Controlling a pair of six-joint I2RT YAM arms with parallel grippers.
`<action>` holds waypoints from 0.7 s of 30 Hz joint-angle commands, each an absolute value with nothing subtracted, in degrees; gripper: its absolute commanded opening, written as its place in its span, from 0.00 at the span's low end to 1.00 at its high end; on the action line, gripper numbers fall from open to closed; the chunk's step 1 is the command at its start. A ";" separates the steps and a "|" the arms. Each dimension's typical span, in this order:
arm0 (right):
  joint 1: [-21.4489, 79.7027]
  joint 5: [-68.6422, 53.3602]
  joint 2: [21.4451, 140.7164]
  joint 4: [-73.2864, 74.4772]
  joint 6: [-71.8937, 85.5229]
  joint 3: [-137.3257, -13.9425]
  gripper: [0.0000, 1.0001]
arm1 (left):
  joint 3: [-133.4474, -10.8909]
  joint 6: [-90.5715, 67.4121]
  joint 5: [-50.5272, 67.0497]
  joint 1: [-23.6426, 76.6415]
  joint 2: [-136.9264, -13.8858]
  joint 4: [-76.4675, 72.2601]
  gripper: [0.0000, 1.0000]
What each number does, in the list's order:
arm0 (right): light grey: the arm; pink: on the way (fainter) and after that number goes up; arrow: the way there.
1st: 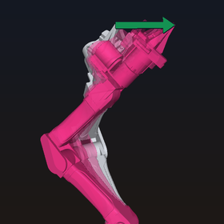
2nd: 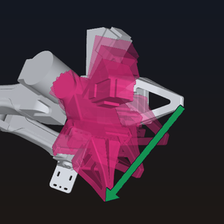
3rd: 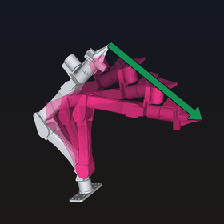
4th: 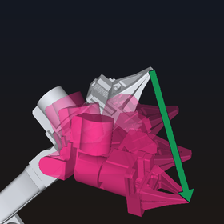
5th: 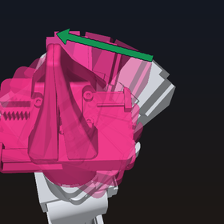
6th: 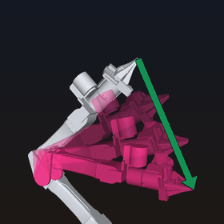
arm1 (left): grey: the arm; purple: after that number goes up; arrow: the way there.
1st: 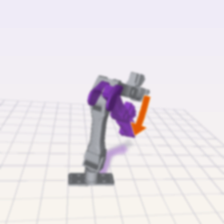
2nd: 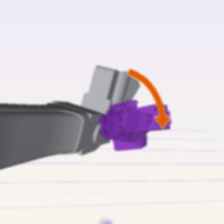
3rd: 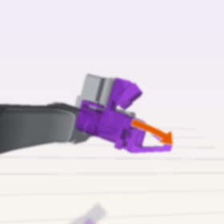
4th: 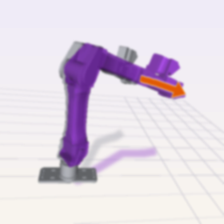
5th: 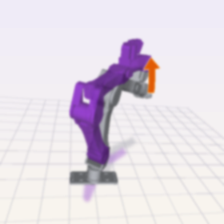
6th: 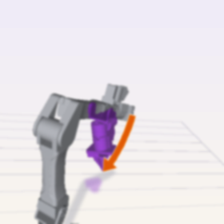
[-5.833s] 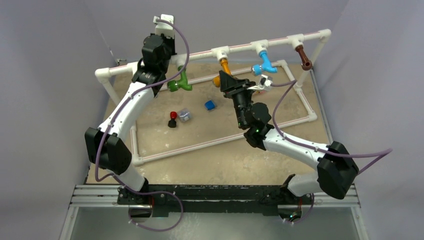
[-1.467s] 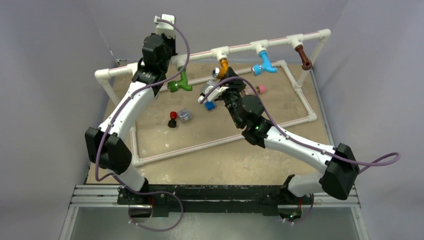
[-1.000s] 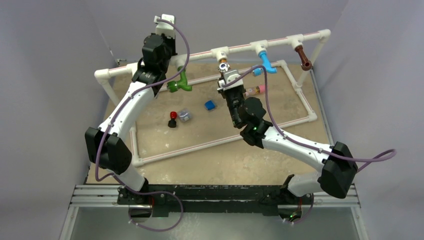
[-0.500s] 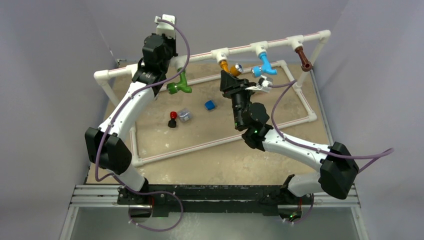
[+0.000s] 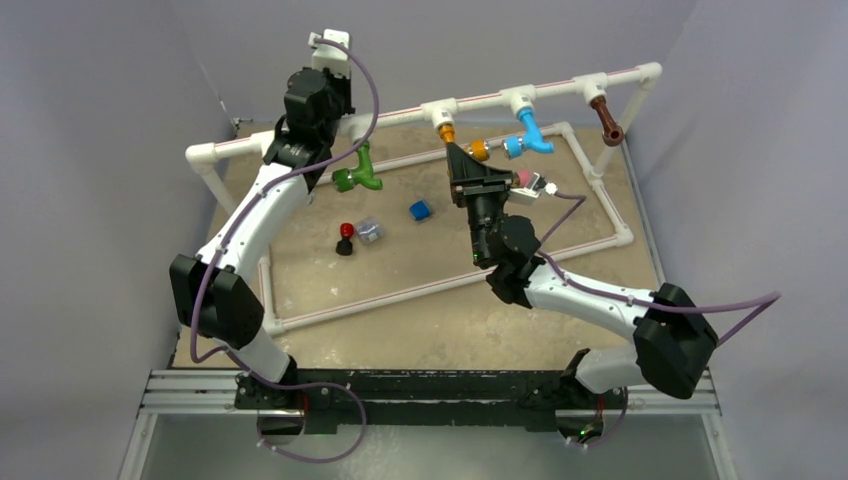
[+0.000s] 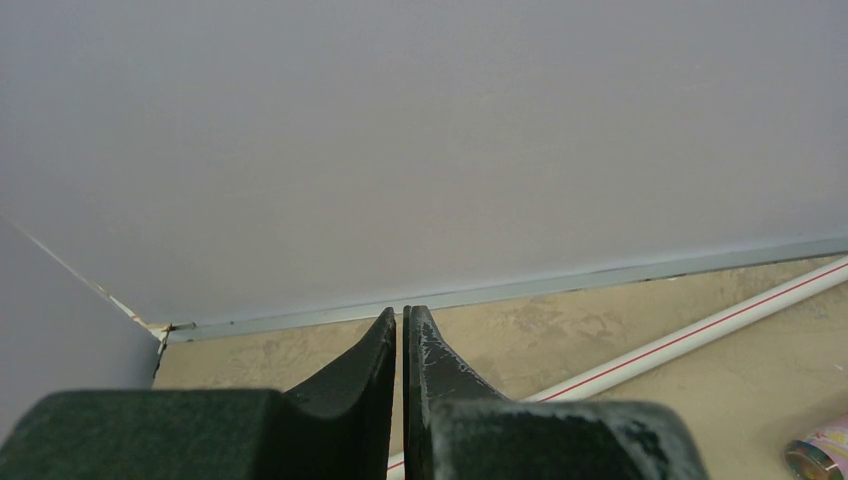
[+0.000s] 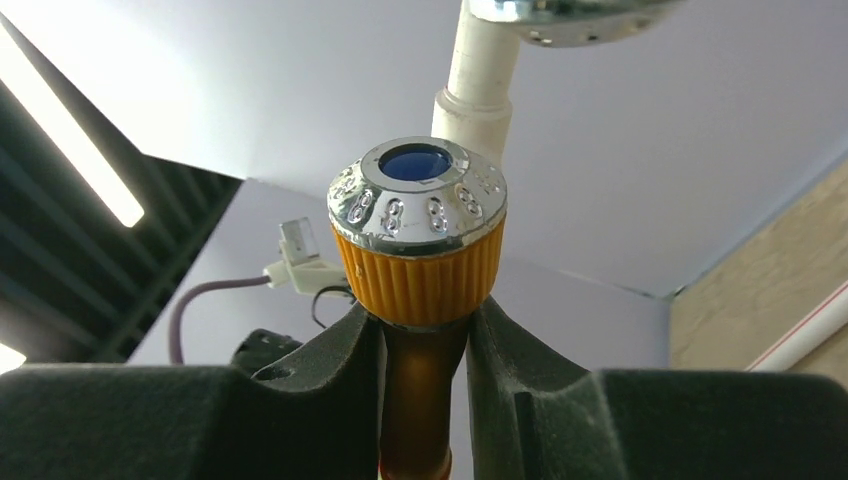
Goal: Install the water faucets
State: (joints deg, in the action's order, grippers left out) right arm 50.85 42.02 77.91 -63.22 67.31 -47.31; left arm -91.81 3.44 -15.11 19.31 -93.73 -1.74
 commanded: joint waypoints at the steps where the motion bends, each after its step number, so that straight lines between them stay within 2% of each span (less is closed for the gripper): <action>1: 51.74 34.64 76.72 -68.19 83.29 -46.89 0.00 | -89.14 2.37 -14.19 19.50 -95.77 6.02 0.04; 10: 51.15 35.25 75.80 -71.78 86.76 -44.96 0.00 | -89.12 2.55 -14.33 19.60 -95.84 5.84 0.05; 11: 51.13 35.42 75.47 -71.29 86.48 -44.92 0.03 | -89.11 2.64 -14.33 19.60 -95.82 5.87 0.05; 15: 51.11 35.57 74.40 -70.23 84.62 -44.59 0.26 | -89.05 2.73 -14.58 19.59 -95.95 5.84 0.05; 21: 51.08 34.99 71.85 -66.84 80.95 -44.00 0.53 | -89.03 2.99 -14.85 19.60 -96.11 5.71 0.05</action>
State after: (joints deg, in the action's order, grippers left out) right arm 50.11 37.65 75.88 -64.14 81.12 -44.31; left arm -91.81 3.46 -15.16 19.51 -93.82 -2.04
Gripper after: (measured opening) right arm 0.471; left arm 0.048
